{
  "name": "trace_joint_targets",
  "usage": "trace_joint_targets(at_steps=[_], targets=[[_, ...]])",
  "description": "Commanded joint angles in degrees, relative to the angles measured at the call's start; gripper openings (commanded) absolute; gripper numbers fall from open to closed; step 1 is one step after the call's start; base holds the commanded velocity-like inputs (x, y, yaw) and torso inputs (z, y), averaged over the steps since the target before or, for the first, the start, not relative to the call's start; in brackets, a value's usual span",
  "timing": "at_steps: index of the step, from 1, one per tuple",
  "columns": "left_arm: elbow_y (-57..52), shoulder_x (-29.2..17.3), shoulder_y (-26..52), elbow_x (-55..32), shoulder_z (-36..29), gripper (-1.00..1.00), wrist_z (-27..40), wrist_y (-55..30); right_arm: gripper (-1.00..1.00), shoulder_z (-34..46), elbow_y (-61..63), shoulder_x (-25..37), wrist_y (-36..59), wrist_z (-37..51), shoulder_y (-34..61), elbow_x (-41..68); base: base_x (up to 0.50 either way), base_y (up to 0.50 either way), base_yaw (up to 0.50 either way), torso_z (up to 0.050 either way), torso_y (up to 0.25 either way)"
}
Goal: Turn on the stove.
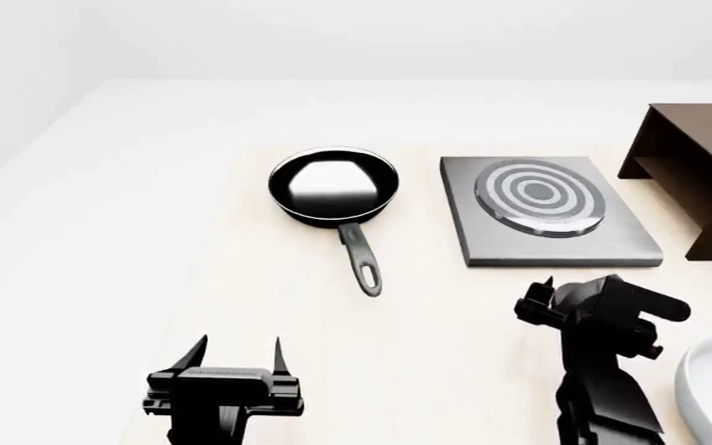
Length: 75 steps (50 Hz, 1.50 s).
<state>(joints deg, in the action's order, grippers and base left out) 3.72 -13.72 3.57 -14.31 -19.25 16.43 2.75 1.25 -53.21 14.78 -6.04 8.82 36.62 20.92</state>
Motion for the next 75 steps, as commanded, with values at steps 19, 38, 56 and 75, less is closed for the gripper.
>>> trace_joint_targets(at_steps=[19, 38, 56, 75], targets=[[-1.72, -0.85, -0.55, -0.56, -0.43, 1.0, 0.88, -0.17, 1.0, 11.54, 54.74, -0.26, 4.26, 14.57, -32.28, -12.69, 0.0, 0.0, 0.0, 0.0, 0.0], [-2.77, -1.4, -1.1, -0.81, -0.79, 1.0, 1.28, 0.01, 1.0, 14.55, 56.26, -0.72, 1.27, 15.99, -35.43, -15.62, 0.0, 0.0, 0.0, 0.0, 0.0], [-2.75, -1.66, -1.0, -1.18, -1.01, 1.0, 1.49, 0.16, 1.0, 15.23, 54.63, -0.7, 1.11, 15.98, -34.52, -15.25, 0.0, 0.0, 0.0, 0.0, 0.0], [-2.95, -1.95, -0.96, -1.39, -1.27, 1.0, 1.82, 0.29, 1.0, 15.67, 54.69, -0.39, 1.06, 16.33, -34.42, -14.96, 0.0, 0.0, 0.0, 0.0, 0.0]])
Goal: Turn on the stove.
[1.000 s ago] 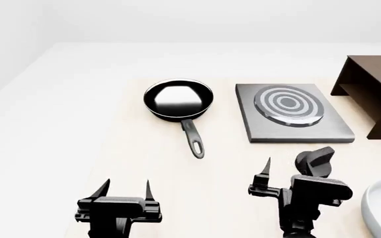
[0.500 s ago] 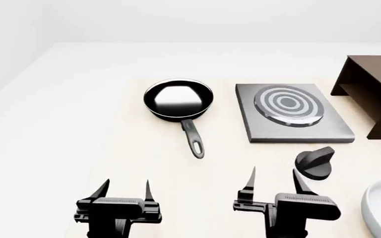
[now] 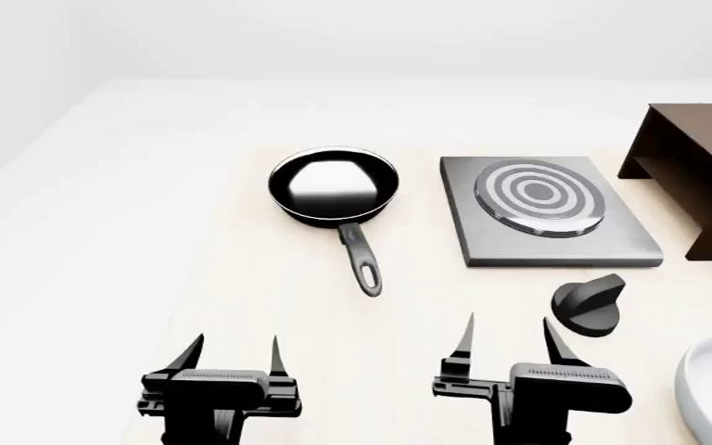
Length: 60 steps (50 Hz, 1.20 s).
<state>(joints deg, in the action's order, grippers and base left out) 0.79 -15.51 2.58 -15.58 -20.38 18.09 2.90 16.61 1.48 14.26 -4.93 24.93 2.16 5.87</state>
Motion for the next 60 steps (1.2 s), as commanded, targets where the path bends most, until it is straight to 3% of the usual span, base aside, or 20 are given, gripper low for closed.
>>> trace_joint_targets(at_steps=[1, 13, 29, 60], targets=[[0.26, -0.11, 0.09, -0.09, -0.13, 1.0, 0.16, 0.32, 1.0, 0.33, -0.09, 0.14, -0.08, 0.15, 0.1, 0.2, 0.0, 0.0, 0.0, 0.0, 0.0], [-0.25, -0.33, -0.1, -0.19, -0.38, 1.0, 0.45, 0.29, 1.0, 0.55, 0.59, 0.48, -0.79, 0.41, -0.39, 0.3, 0.0, 0.0, 0.0, 0.0, 0.0], [-11.27, -3.34, -5.53, -0.51, 0.01, 1.0, 2.23, 0.16, 1.0, 0.96, 11.53, 2.88, -2.83, 1.92, -7.5, -1.17, 0.0, 0.0, 0.0, 0.0, 0.0], [-11.05, -3.55, -5.38, -0.25, -0.78, 1.0, 2.51, 0.63, 1.0, 1.53, 11.26, 3.24, -2.97, 2.69, -7.24, -1.52, 0.0, 0.0, 0.0, 0.0, 0.0]])
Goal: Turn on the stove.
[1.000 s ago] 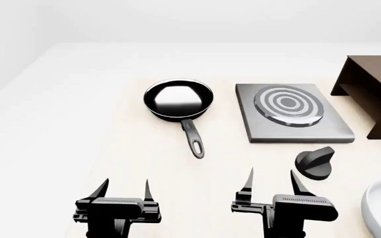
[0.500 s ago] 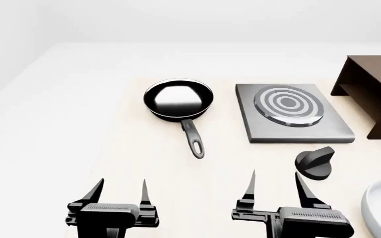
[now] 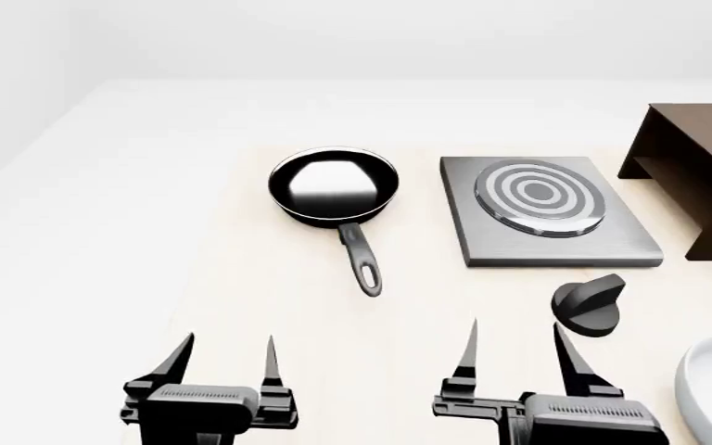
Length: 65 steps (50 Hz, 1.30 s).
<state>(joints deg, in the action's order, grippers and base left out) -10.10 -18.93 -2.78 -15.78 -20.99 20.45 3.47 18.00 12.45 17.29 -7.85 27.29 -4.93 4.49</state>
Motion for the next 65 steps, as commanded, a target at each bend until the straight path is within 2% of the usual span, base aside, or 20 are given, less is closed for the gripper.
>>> trace_joint_targets(at_steps=[1, 48, 58, 65], targets=[[-0.27, -0.16, -0.04, -0.11, -0.17, 1.0, 0.19, -0.05, 1.0, 0.15, 0.44, 0.25, -0.09, 0.41, -0.27, -0.2, 0.0, 0.0, 0.0, 0.0, 0.0], [-0.13, -0.62, 0.1, -0.52, -0.83, 1.0, 0.67, 0.2, 1.0, 0.97, 0.47, 0.72, 0.02, 1.52, 0.01, -0.56, 0.0, 0.0, 0.0, 0.0, 0.0], [-6.29, -1.65, 0.28, -1.54, -0.31, 1.0, 1.78, -1.85, 1.0, 1.3, 9.53, 1.95, 4.42, 2.52, -1.3, -2.34, 0.0, 0.0, 0.0, 0.0, 0.0], [-10.42, -2.41, 0.42, -1.46, -0.26, 1.0, 2.86, -3.76, 1.0, 1.55, 9.65, 1.99, 4.1, 2.52, -1.2, -2.35, 0.0, 0.0, 0.0, 0.0, 0.0]])
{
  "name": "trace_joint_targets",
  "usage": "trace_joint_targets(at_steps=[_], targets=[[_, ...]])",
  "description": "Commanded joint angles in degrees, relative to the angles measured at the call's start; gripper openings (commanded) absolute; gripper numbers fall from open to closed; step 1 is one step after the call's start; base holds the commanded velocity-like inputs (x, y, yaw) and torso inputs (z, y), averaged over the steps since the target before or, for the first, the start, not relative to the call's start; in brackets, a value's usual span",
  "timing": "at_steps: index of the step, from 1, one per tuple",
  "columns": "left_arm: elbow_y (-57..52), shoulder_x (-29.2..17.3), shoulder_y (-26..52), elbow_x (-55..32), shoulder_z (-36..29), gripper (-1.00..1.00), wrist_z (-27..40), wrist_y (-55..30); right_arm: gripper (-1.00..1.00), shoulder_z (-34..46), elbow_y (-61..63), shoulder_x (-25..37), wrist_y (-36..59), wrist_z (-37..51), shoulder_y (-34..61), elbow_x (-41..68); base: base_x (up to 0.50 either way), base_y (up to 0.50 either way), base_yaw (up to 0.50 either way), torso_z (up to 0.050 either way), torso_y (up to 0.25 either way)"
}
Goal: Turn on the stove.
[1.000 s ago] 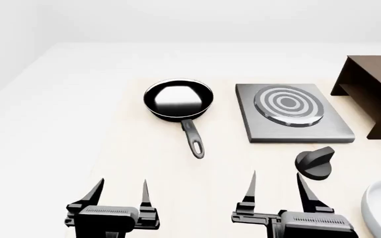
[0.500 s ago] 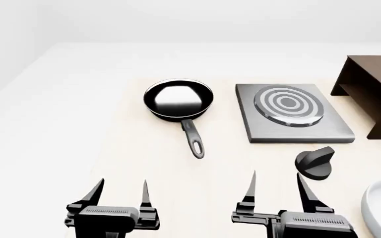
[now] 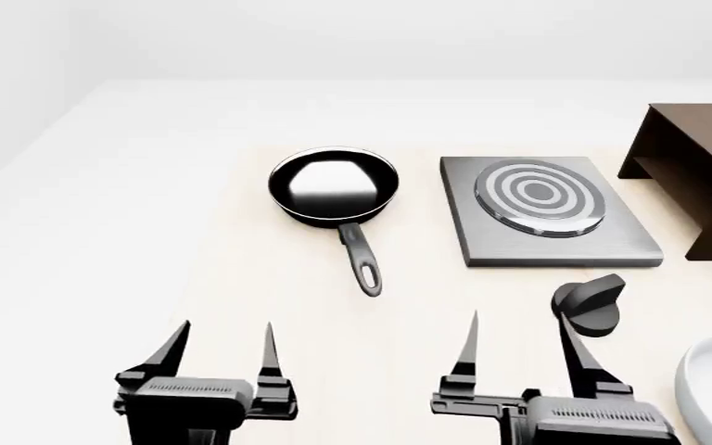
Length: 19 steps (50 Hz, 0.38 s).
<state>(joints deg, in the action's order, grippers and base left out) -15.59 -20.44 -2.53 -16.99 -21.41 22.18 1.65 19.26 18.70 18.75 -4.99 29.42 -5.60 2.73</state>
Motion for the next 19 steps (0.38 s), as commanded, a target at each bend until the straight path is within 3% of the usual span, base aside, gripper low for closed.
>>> trace_joint_targets(at_steps=[1, 19], targets=[[-4.78, -0.86, 0.19, -0.23, 0.17, 1.0, 1.13, -1.78, 1.0, 0.28, 3.35, 0.56, 1.2, 0.36, -0.53, -0.46, 0.0, 0.0, 0.0, 0.0, 0.0], [-5.02, -1.03, 0.41, -0.37, -0.05, 1.0, 1.41, -1.98, 1.0, 0.24, 3.27, 0.8, 1.46, 0.67, -0.22, -0.18, 0.0, 0.0, 0.0, 0.0, 0.0]])
